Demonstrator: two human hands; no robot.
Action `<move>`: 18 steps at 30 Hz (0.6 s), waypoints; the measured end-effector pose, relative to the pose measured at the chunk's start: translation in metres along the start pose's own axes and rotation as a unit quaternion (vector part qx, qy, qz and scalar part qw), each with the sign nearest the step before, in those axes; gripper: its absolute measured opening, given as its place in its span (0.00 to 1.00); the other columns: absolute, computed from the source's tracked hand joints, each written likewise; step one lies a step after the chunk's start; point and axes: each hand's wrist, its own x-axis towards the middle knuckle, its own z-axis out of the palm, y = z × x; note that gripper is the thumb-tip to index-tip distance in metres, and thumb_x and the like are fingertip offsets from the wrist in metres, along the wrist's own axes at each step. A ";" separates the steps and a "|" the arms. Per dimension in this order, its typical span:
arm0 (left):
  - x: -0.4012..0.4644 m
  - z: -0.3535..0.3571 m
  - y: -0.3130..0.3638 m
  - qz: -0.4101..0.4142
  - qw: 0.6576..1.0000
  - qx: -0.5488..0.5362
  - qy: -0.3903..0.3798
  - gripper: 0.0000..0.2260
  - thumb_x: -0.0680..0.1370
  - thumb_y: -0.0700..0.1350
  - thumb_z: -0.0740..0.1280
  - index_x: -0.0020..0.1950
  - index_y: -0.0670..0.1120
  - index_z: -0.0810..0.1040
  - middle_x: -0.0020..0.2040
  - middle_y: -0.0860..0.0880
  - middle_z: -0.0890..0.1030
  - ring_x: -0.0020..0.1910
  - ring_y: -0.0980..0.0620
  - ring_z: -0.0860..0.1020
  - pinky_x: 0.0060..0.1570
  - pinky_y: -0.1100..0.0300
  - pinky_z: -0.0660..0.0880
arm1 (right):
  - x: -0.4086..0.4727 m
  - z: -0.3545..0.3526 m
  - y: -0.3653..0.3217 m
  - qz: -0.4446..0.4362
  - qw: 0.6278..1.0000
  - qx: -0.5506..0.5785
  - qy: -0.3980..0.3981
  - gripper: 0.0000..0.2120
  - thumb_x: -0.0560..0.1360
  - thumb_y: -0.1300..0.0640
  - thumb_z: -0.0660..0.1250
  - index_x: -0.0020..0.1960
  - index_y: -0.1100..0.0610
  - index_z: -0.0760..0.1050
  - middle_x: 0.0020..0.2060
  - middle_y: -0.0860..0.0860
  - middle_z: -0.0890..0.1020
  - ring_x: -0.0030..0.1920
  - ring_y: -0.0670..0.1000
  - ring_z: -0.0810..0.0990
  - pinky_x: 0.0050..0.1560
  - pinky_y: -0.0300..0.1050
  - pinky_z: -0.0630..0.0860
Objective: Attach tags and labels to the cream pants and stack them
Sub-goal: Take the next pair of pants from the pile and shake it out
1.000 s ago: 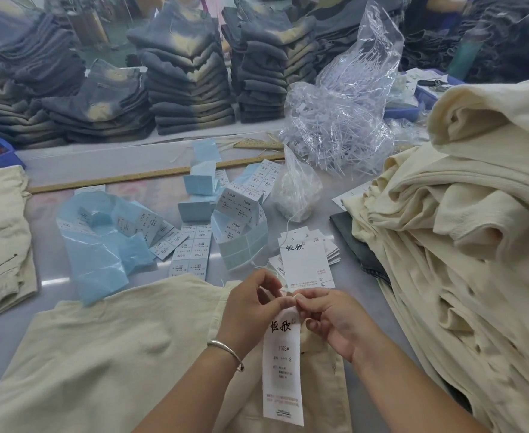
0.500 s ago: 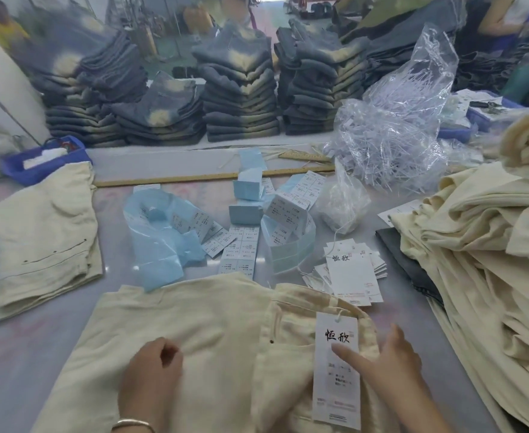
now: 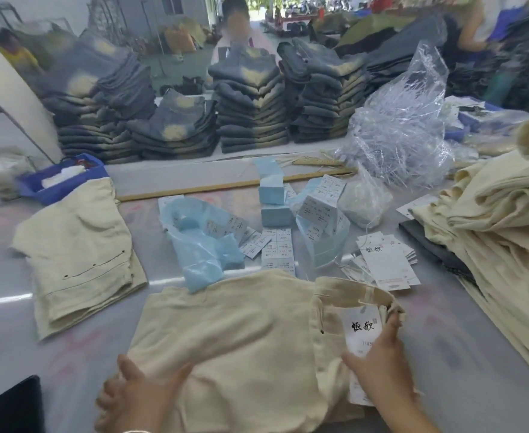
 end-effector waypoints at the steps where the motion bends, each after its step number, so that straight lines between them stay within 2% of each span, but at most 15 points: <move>1: 0.006 0.001 -0.006 -0.005 0.999 -0.025 -0.023 0.59 0.52 0.70 0.77 0.73 0.43 0.58 0.66 0.36 0.69 0.64 0.39 0.70 0.61 0.45 0.66 | -0.001 0.001 0.002 0.007 0.999 0.039 0.007 0.59 0.64 0.55 0.77 0.78 0.52 0.36 0.62 0.57 0.74 0.54 0.60 0.77 0.44 0.47 0.70; 3: 0.011 -0.003 0.006 -0.018 0.989 -0.106 -0.099 0.43 0.66 0.54 0.79 0.71 0.35 0.61 0.67 0.33 0.70 0.66 0.37 0.70 0.63 0.47 0.66 | -0.005 0.000 0.008 0.032 0.993 0.110 0.019 0.54 0.64 0.61 0.75 0.78 0.49 0.43 0.55 0.52 0.78 0.46 0.57 0.79 0.41 0.46 0.70; 4: 0.011 -0.008 0.010 0.053 0.991 -0.024 -0.117 0.30 0.76 0.46 0.71 0.70 0.32 0.64 0.67 0.32 0.70 0.67 0.36 0.70 0.67 0.47 0.65 | -0.008 -0.003 0.011 0.042 0.987 0.150 0.031 0.51 0.63 0.64 0.74 0.77 0.47 0.49 0.50 0.49 0.79 0.42 0.54 0.79 0.41 0.46 0.71; 5: 0.012 -0.015 0.020 0.096 0.992 0.007 -0.085 0.20 0.82 0.42 0.61 0.69 0.31 0.65 0.67 0.31 0.70 0.68 0.35 0.68 0.70 0.47 0.61 | -0.011 -0.007 0.013 0.049 0.980 0.188 0.047 0.48 0.62 0.66 0.74 0.75 0.46 0.55 0.46 0.46 0.78 0.41 0.50 0.78 0.41 0.46 0.71; 6: 0.006 -0.021 0.029 0.017 0.997 -0.076 -0.025 0.17 0.84 0.38 0.50 0.69 0.30 0.64 0.69 0.29 0.68 0.70 0.36 0.65 0.72 0.48 0.57 | -0.014 -0.012 0.016 0.053 0.972 0.217 0.068 0.45 0.61 0.67 0.74 0.72 0.47 0.60 0.45 0.44 0.78 0.41 0.48 0.77 0.41 0.47 0.70; 7: 0.003 -0.033 0.044 -0.083 0.975 -0.199 0.050 0.19 0.83 0.35 0.45 0.68 0.29 0.66 0.68 0.29 0.69 0.70 0.39 0.67 0.72 0.50 0.58 | -0.019 -0.018 0.019 0.053 0.967 0.234 0.091 0.43 0.61 0.67 0.74 0.71 0.46 0.62 0.46 0.45 0.78 0.42 0.49 0.77 0.43 0.47 0.71; 8: -0.007 -0.049 0.067 -0.122 0.948 -0.272 0.115 0.18 0.80 0.35 0.49 0.61 0.29 0.74 0.62 0.32 0.76 0.64 0.44 0.75 0.67 0.52 0.66 | -0.023 -0.024 0.023 0.050 0.963 0.237 0.116 0.43 0.61 0.67 0.74 0.70 0.46 0.63 0.49 0.46 0.79 0.43 0.51 0.77 0.44 0.48 0.72; 10: -0.045 -0.056 0.097 -0.217 0.944 -0.031 0.247 0.15 0.74 0.32 0.60 0.41 0.40 0.86 0.40 0.45 0.86 0.41 0.53 0.84 0.42 0.57 0.80 | -0.032 -0.037 0.032 0.038 0.959 0.227 0.165 0.45 0.62 0.66 0.75 0.72 0.43 0.60 0.51 0.47 0.77 0.42 0.54 0.76 0.44 0.48 0.70; 11: -0.063 -0.054 0.086 -0.180 0.956 0.013 0.231 0.21 0.75 0.26 0.56 0.38 0.42 0.86 0.37 0.45 0.85 0.39 0.52 0.84 0.38 0.56 0.81 | -0.037 -0.043 0.036 0.028 0.957 0.220 0.186 0.47 0.62 0.66 0.75 0.73 0.42 0.59 0.50 0.47 0.77 0.41 0.54 0.75 0.44 0.47 0.69; 12: -0.081 -0.056 0.076 -0.082 0.983 -0.088 0.136 0.24 0.76 0.21 0.50 0.42 0.36 0.85 0.42 0.36 0.84 0.46 0.44 0.84 0.45 0.49 0.81 | -0.041 -0.049 0.039 0.017 0.955 0.215 0.204 0.48 0.63 0.66 0.76 0.74 0.41 0.58 0.49 0.47 0.76 0.40 0.54 0.74 0.43 0.47 0.69; 13: -0.091 -0.047 0.060 0.027 0.980 -0.195 0.002 0.20 0.75 0.18 0.48 0.50 0.26 0.79 0.49 0.25 0.79 0.54 0.33 0.79 0.55 0.38 0.75 | -0.044 -0.055 0.040 0.006 0.953 0.212 0.216 0.48 0.63 0.66 0.76 0.74 0.41 0.57 0.48 0.47 0.75 0.39 0.54 0.73 0.43 0.47 0.69; 14: -0.092 -0.043 0.054 0.139 0.955 -0.254 -0.059 0.15 0.74 0.18 0.52 0.54 0.22 0.74 0.52 0.20 0.74 0.56 0.28 0.75 0.59 0.36 0.70 | -0.045 -0.059 0.042 -0.003 0.951 0.212 0.225 0.48 0.63 0.66 0.77 0.74 0.41 0.58 0.48 0.47 0.75 0.39 0.54 0.74 0.43 0.47 0.70; 15: -0.098 -0.039 0.054 0.217 0.927 -0.297 -0.072 0.13 0.72 0.20 0.61 0.54 0.26 0.77 0.51 0.23 0.77 0.54 0.33 0.77 0.59 0.45 0.73 | -0.047 -0.063 0.041 -0.007 0.950 0.212 0.229 0.48 0.63 0.66 0.77 0.74 0.42 0.58 0.48 0.48 0.75 0.39 0.54 0.74 0.43 0.48 0.71; 16: -0.097 -0.043 0.049 0.260 0.894 -0.358 -0.073 0.13 0.70 0.27 0.69 0.51 0.39 0.83 0.47 0.34 0.83 0.49 0.44 0.80 0.53 0.61 0.75 | -0.048 -0.066 0.040 -0.010 0.949 0.212 0.232 0.48 0.63 0.66 0.77 0.74 0.43 0.59 0.47 0.49 0.75 0.39 0.55 0.75 0.44 0.49 0.72; 18: -0.088 -0.045 0.033 0.359 0.854 -0.374 -0.044 0.17 0.64 0.41 0.72 0.48 0.59 0.83 0.38 0.58 0.85 0.41 0.69 0.78 0.41 0.76 0.71 | -0.051 -0.067 0.034 -0.022 0.947 0.218 0.235 0.47 0.62 0.66 0.78 0.74 0.45 0.60 0.46 0.50 0.75 0.39 0.55 0.75 0.45 0.49 0.72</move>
